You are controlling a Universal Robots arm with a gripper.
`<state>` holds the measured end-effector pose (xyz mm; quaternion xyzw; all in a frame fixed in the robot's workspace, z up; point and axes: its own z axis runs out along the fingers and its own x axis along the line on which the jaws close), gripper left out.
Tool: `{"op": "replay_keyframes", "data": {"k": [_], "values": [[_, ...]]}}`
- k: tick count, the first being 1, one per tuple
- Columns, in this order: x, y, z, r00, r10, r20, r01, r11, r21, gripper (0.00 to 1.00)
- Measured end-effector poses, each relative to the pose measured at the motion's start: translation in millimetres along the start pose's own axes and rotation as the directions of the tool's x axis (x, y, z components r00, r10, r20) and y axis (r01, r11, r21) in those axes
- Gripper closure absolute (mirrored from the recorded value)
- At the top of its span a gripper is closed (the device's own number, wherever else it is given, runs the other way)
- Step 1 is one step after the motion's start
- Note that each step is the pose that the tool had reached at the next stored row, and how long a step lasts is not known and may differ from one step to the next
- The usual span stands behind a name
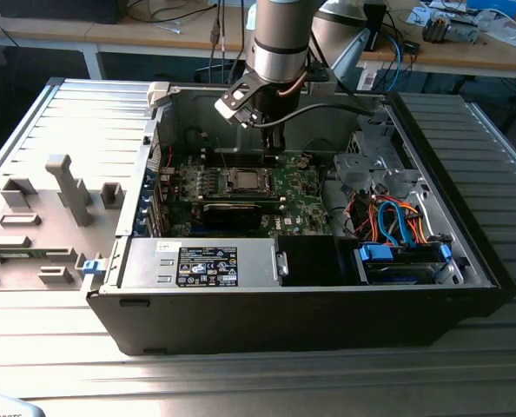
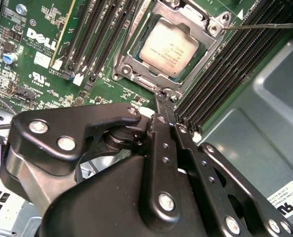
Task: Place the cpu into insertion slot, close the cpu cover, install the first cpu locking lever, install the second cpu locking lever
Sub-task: 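Close the cpu cover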
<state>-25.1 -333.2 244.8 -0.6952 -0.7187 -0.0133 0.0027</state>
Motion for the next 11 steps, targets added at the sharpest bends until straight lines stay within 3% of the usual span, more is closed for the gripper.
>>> {"op": "replay_keyframes", "data": {"k": [5,7,11], "values": [[0.1,-3.5,0.4,1.0,0.0,-0.0002,0.0,1.0,-0.0002,0.89],[0.4,-12.7,0.6,1.0,0.0,-0.0001,0.0,1.0,-0.0001,0.89],[0.8,-24.1,0.6,1.0,0.0,0.0,0.0,1.0,-0.0002,0.89]]}}
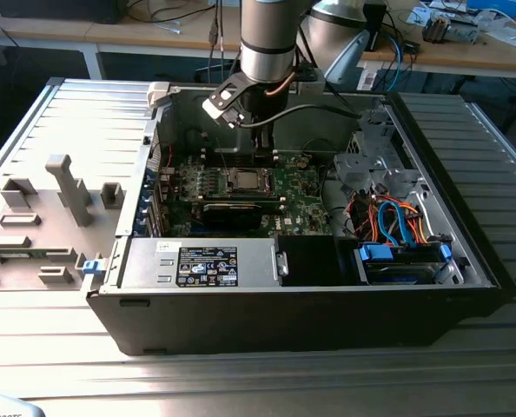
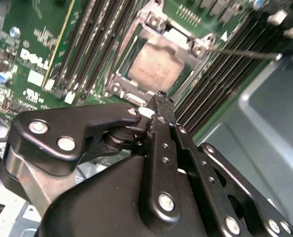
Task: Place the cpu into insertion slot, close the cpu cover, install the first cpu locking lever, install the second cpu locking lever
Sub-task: 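Close the cpu cover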
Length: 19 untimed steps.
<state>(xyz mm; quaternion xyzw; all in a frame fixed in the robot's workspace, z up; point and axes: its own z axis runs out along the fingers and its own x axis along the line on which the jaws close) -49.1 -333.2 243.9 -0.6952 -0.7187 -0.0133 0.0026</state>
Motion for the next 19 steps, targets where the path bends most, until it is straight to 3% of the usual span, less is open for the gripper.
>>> {"op": "replay_keyframes", "data": {"k": [6,19], "values": [[0.5,-14.9,0.6,1.0,0.0,0.0,0.0,1.0,0.0,0.89],[1.3,-39.8,2.8,1.0,0.0,0.0,0.0,1.0,0.0,0.89]]}}
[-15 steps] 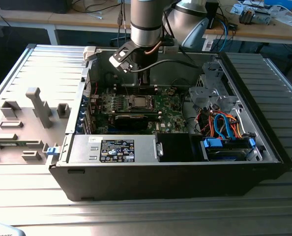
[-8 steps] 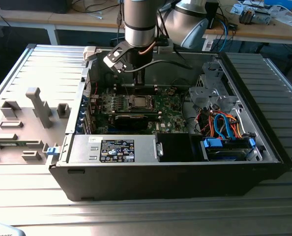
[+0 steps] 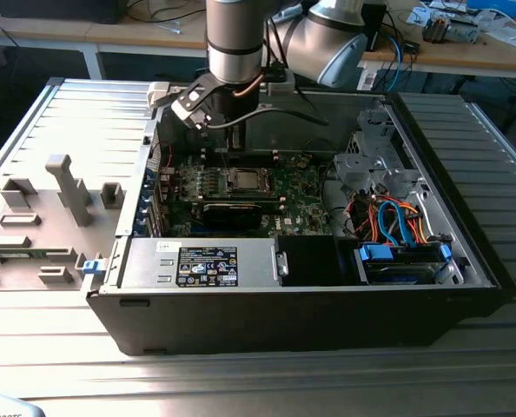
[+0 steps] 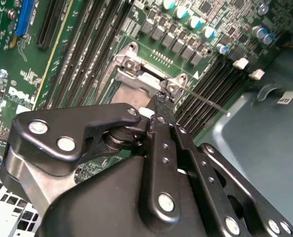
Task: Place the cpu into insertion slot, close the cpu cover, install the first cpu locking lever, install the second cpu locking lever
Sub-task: 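Close the cpu cover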
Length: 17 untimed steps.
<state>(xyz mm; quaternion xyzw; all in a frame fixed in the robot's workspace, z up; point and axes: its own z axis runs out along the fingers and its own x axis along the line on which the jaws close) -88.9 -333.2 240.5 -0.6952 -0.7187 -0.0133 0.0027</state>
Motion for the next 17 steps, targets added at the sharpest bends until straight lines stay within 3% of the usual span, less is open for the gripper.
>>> {"op": "replay_keyframes", "data": {"k": [15,17], "values": [[0.6,-21.6,1.8,1.0,0.0,0.0,0.0,1.0,0.0001,0.89],[0.9,-27.3,1.9,1.0,0.0,0.0,0.0,1.0,0.0,0.89]]}}
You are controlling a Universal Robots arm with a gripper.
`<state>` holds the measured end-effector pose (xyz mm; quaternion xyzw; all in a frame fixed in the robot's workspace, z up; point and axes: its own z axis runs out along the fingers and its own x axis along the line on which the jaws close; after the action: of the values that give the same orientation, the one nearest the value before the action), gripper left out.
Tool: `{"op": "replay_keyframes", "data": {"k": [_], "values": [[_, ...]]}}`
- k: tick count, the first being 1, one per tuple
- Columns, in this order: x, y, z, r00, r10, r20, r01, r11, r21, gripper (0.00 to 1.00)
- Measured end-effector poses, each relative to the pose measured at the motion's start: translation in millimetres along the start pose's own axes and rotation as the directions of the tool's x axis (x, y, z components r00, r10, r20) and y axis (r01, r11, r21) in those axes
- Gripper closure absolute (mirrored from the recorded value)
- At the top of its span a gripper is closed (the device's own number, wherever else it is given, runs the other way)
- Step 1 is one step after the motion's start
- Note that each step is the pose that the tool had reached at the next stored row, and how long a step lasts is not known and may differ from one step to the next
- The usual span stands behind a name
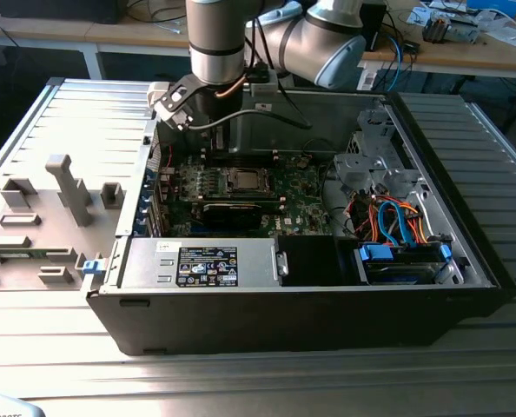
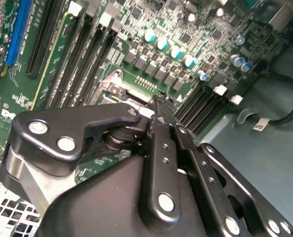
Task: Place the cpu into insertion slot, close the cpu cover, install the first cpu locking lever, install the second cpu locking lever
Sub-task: 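Close the cpu cover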
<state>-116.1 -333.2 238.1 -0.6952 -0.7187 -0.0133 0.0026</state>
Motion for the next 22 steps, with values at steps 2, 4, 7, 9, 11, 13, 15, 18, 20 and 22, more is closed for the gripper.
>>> {"op": "replay_keyframes", "data": {"k": [2,4,7,9,11,13,15,18,20,22], "values": [[0.1,-4.2,0.1,1.0,0.0,0.0,0.0,1.0,0.0,0.89],[0.3,-8.1,1.1,1.0,0.0,-0.0001,0.0,1.0,-0.0001,0.89],[-1.3,-5.7,1.4,1.0,0.0,0.0,0.0,1.0,0.0,0.89],[-7.1,-1.3,1.4,1.0,0.0,0.0,0.0,1.0,0.0002,0.89],[-11.1,8.4,1.6,1.0,0.0,0.0,0.0,1.0,0.0023,0.89],[-11.9,16.8,3.2,1.0,0.0,-0.0003,0.0,1.0,0.0044,0.89],[-12.1,19.7,4.9,1.0,0.0,-0.0002,0.0,1.0,0.0056,0.89],[-12.2,21.1,8.4,1.0,0.0,-0.0002,0.0,1.0,0.0069,0.89],[-12.3,21.3,10.5,1.0,0.0,-0.0002,0.0,1.0,0.0073,0.89],[-12.3,21.5,12.5,1.0,0.0,-0.0003,0.0,1.0,0.0075,0.89]]}}
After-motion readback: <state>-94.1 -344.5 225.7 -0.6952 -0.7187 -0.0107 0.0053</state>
